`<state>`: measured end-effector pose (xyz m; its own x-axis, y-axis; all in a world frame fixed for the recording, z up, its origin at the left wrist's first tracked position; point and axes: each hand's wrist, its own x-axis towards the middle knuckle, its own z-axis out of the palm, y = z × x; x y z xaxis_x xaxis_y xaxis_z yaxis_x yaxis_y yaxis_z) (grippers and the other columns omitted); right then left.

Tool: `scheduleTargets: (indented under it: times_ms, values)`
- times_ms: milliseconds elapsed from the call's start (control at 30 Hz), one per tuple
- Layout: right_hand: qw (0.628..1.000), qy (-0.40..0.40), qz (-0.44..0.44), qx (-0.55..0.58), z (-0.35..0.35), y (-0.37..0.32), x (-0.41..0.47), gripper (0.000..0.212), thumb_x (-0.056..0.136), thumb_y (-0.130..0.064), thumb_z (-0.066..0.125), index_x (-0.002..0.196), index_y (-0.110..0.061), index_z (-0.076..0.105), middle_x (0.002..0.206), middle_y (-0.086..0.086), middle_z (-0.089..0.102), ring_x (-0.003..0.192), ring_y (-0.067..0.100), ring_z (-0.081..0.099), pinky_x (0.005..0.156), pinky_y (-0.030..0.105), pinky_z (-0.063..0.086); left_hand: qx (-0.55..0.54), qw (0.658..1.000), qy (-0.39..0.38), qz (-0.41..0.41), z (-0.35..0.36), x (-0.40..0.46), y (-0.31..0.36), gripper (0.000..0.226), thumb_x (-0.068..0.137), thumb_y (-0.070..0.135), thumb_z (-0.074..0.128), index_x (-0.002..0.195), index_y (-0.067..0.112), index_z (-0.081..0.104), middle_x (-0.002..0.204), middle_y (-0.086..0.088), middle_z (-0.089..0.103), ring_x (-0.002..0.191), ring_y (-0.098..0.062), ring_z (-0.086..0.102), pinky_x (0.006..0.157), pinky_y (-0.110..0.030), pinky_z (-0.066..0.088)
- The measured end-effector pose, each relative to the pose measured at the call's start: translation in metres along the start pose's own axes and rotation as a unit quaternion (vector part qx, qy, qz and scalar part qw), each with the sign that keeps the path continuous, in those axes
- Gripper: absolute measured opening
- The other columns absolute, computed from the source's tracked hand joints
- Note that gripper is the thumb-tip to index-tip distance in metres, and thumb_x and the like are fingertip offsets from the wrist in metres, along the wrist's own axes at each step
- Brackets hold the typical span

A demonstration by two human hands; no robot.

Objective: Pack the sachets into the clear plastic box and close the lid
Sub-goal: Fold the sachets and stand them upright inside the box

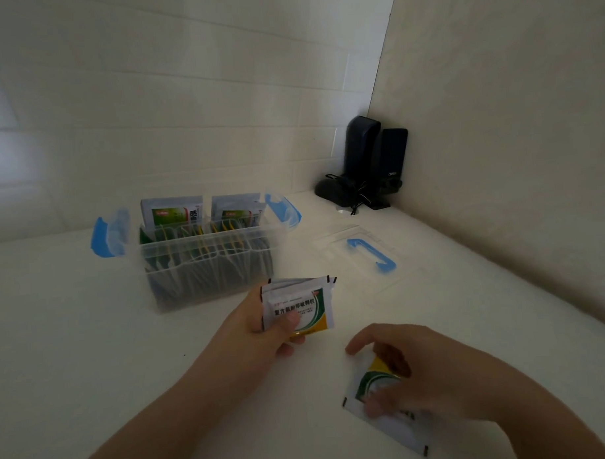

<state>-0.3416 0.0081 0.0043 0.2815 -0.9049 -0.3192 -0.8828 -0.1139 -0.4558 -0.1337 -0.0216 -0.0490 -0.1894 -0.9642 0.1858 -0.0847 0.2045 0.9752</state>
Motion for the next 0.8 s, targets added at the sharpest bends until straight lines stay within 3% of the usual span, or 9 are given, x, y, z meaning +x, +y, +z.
scheduleTargets:
  times_ms: [133, 233, 367, 433, 500, 533, 600, 700, 800]
  values:
    - [0.996, 0.046, -0.049, 0.052, 0.014, -0.003, 0.012, 0.025, 0.060, -0.044, 0.077, 0.077, -0.037, 0.060, 0.057, -0.022, 0.055, 0.050, -0.005, 0.046, 0.046, 0.009, 0.036, -0.004, 1.000, 0.005, -0.002, 0.000, -0.001, 0.003, 0.025, 0.087, 0.016, 0.056, 0.095, 0.039, 0.055, 0.078, 0.011, 0.072, 0.061, 0.000, 0.065, 0.055, -0.012, 0.050]
    - [0.976, 0.089, -0.084, 0.178, 0.021, -0.007, 0.018, 0.015, 0.072, -0.026, 0.074, 0.066, -0.026, 0.060, 0.050, -0.018, 0.055, 0.046, -0.001, 0.043, 0.046, 0.010, 0.032, -0.046, 0.998, 0.017, -0.024, 0.000, -0.002, 0.007, 0.030, 0.087, 0.007, 0.054, 0.091, 0.036, 0.058, 0.071, 0.017, 0.073, 0.058, 0.001, 0.065, 0.053, -0.012, 0.052]
    - [0.877, 0.112, -0.089, 0.458, 0.017, -0.008, 0.018, 0.010, 0.081, -0.002, 0.062, 0.076, -0.006, 0.054, 0.064, 0.004, 0.064, 0.049, 0.015, 0.057, 0.047, 0.021, 0.048, -0.117, 0.991, 0.028, -0.063, 0.000, 0.000, 0.013, 0.037, 0.087, 0.000, 0.047, 0.082, 0.034, 0.061, 0.068, 0.015, 0.074, 0.061, 0.001, 0.067, 0.055, -0.017, 0.055]
    - [0.833, 0.123, -0.080, 0.534, 0.014, -0.009, 0.017, 0.010, 0.082, 0.003, 0.058, 0.089, 0.005, 0.051, 0.079, 0.015, 0.070, 0.057, 0.019, 0.065, 0.052, 0.023, 0.055, -0.148, 0.985, 0.029, -0.083, -0.001, 0.001, 0.014, 0.032, 0.089, 0.004, 0.044, 0.082, 0.031, 0.060, 0.061, 0.011, 0.073, 0.054, -0.005, 0.067, 0.048, -0.020, 0.056]
    - [0.815, 0.141, -0.072, 0.557, 0.017, -0.009, 0.019, 0.018, 0.083, 0.002, 0.058, 0.100, 0.002, 0.053, 0.093, 0.018, 0.070, 0.065, 0.022, 0.068, 0.058, 0.024, 0.057, -0.150, 0.985, 0.025, -0.079, 0.002, 0.002, 0.014, 0.020, 0.090, 0.016, 0.046, 0.086, 0.029, 0.060, 0.062, 0.007, 0.074, 0.055, -0.011, 0.068, 0.049, -0.022, 0.056]
    - [0.813, 0.150, -0.069, 0.559, 0.019, -0.010, 0.021, 0.021, 0.082, 0.002, 0.058, 0.103, -0.001, 0.054, 0.097, 0.018, 0.069, 0.067, 0.022, 0.068, 0.060, 0.025, 0.058, -0.141, 0.987, 0.020, -0.068, 0.003, 0.001, 0.014, 0.013, 0.088, 0.026, 0.048, 0.088, 0.030, 0.060, 0.066, 0.007, 0.075, 0.057, -0.012, 0.069, 0.050, -0.022, 0.056]
    - [0.824, 0.164, -0.067, 0.539, 0.024, -0.013, 0.024, 0.023, 0.081, 0.003, 0.059, 0.103, -0.005, 0.056, 0.097, 0.018, 0.069, 0.068, 0.022, 0.068, 0.062, 0.026, 0.058, -0.102, 0.994, -0.004, -0.029, 0.003, -0.001, 0.015, 0.022, 0.076, 0.040, 0.051, 0.094, 0.032, 0.060, 0.075, 0.012, 0.075, 0.062, -0.006, 0.068, 0.053, -0.017, 0.055]
    - [0.903, 0.214, -0.091, 0.361, 0.035, -0.016, 0.031, 0.017, 0.080, -0.006, 0.065, 0.094, -0.014, 0.058, 0.091, 0.008, 0.070, 0.070, 0.011, 0.061, 0.062, 0.020, 0.051, -0.023, 0.998, -0.048, 0.039, 0.005, -0.004, 0.012, 0.029, 0.076, 0.031, 0.057, 0.105, 0.033, 0.058, 0.097, 0.020, 0.071, 0.084, 0.007, 0.064, 0.070, -0.008, 0.049]
    - [0.930, 0.258, -0.096, 0.242, 0.038, -0.015, 0.034, 0.022, 0.075, -0.025, 0.070, 0.091, -0.029, 0.055, 0.083, -0.008, 0.067, 0.065, -0.003, 0.056, 0.057, 0.008, 0.044, 0.010, 0.997, -0.044, 0.059, 0.002, -0.004, 0.008, 0.029, 0.076, 0.036, 0.055, 0.105, 0.038, 0.055, 0.104, 0.023, 0.067, 0.100, 0.007, 0.060, 0.086, -0.010, 0.046]
